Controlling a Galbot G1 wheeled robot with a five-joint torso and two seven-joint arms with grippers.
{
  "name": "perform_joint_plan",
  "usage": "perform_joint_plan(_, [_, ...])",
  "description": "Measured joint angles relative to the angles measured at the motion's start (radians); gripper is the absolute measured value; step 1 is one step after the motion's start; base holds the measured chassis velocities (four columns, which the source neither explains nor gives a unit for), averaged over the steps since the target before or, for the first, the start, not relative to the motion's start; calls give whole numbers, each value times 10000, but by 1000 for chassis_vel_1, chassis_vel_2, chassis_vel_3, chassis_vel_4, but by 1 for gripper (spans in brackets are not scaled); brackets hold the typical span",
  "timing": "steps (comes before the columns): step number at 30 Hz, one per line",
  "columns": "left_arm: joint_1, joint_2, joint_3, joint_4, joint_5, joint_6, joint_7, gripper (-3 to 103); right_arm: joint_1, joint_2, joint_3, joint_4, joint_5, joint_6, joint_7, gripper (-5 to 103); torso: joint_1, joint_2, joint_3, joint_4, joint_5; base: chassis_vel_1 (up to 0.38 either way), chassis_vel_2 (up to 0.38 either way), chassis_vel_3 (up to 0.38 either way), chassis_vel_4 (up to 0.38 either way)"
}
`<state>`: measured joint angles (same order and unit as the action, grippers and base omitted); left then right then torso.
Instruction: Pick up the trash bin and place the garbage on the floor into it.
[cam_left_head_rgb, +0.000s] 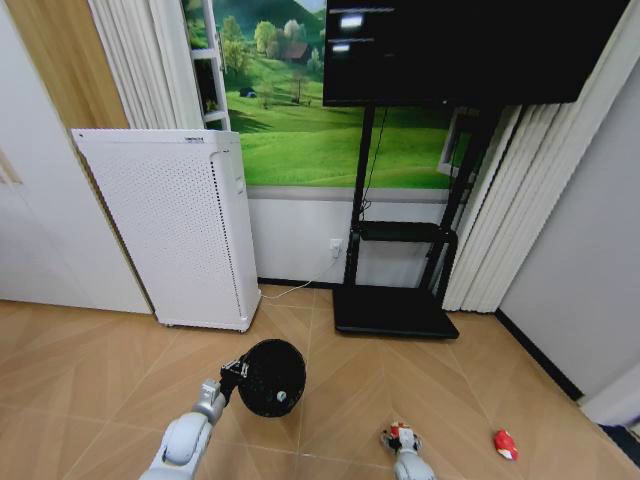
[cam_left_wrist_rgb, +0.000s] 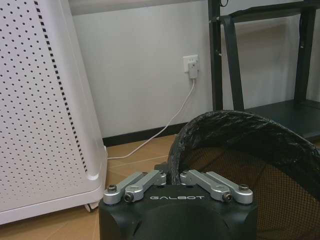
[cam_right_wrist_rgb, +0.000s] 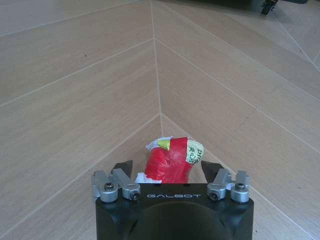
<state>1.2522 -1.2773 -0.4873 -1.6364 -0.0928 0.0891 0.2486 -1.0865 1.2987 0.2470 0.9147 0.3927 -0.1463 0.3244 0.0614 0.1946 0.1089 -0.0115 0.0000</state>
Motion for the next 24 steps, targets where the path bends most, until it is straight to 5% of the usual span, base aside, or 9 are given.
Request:
perform_joint_plan(12, [-8,0,-8,79,6,-79,0,7,-4,5,20,-6,-20,53,-41,32,0,0,0,0,0,0,0,0,0])
perform_joint_plan(24, [-337,-180,105,221,15,-81,-10,7,-622,-496,104,1344,504,-126,143,27,0,0,0,1,2,0,0,0,0])
